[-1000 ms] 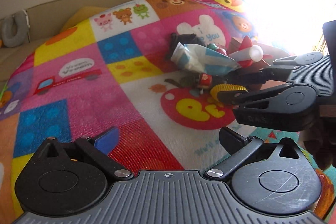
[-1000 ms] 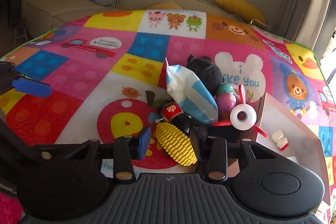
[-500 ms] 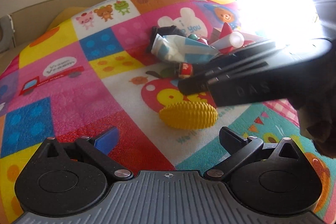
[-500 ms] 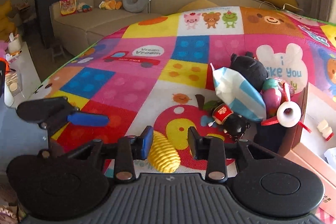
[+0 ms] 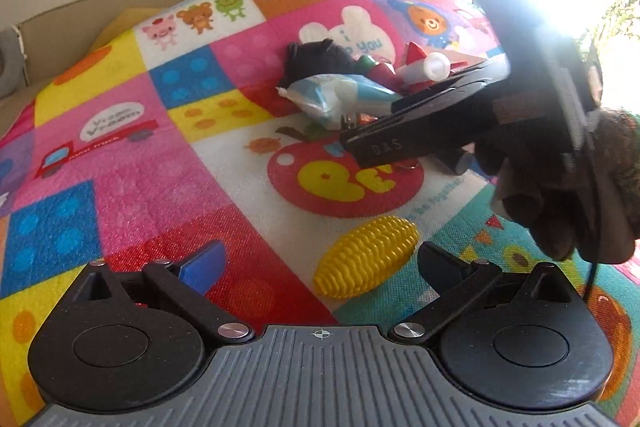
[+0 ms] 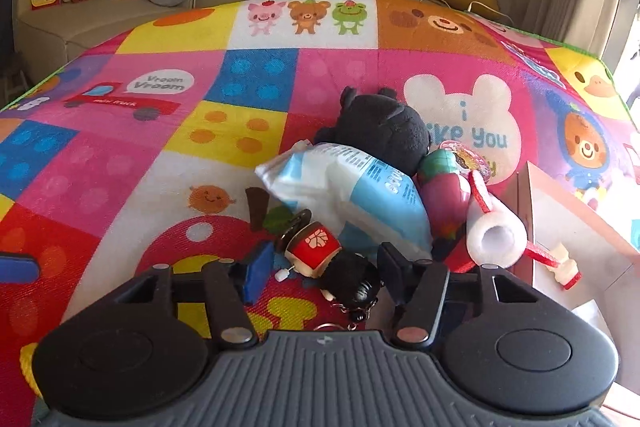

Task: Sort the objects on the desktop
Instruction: 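Grasp the red-and-black keychain doll with the right gripper, then grasp the yellow corn toy with left gripper while right holds the doll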

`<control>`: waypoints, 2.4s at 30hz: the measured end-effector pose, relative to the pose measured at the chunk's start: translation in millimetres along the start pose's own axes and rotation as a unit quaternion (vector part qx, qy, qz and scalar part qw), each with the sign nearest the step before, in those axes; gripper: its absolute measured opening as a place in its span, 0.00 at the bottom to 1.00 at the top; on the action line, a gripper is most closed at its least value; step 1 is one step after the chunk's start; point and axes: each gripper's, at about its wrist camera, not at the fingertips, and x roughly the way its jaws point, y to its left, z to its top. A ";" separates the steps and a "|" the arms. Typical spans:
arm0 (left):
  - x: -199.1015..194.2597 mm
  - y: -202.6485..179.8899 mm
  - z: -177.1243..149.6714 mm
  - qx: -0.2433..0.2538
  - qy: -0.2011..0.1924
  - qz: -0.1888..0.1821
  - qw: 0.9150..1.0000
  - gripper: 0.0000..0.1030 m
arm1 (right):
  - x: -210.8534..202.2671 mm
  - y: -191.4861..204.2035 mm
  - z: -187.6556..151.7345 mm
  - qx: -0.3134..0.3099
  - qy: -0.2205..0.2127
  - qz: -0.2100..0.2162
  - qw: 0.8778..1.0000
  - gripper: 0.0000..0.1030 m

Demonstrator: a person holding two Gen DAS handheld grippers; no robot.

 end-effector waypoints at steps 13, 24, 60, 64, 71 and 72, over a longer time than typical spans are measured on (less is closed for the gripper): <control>5.7 -14.1 -2.4 0.020 0.009 0.027 0.999 1.00 | -130.2 -29.3 -95.7 0.032 -0.012 -0.051 0.998 0.55; -0.2 -21.3 -1.8 0.025 0.024 0.052 0.998 1.00 | -141.2 -49.1 -151.4 0.137 -0.008 -0.095 0.986 0.70; 20.9 -60.9 20.3 0.111 0.026 -0.077 0.991 0.90 | -140.6 -56.2 -168.3 0.169 -0.023 -0.094 0.981 1.00; 22.3 -62.6 17.0 0.111 0.031 -0.077 0.990 0.73 | -142.0 -74.8 -170.5 0.225 -0.011 -0.034 0.974 1.00; 16.0 -62.4 13.5 0.092 0.026 -0.063 0.993 0.60 | -141.2 -70.5 -168.8 0.198 0.000 -0.035 0.980 1.00; 14.2 -62.3 13.1 0.091 0.028 -0.064 0.993 0.60 | -140.6 -70.2 -167.5 0.195 0.004 -0.037 0.980 1.00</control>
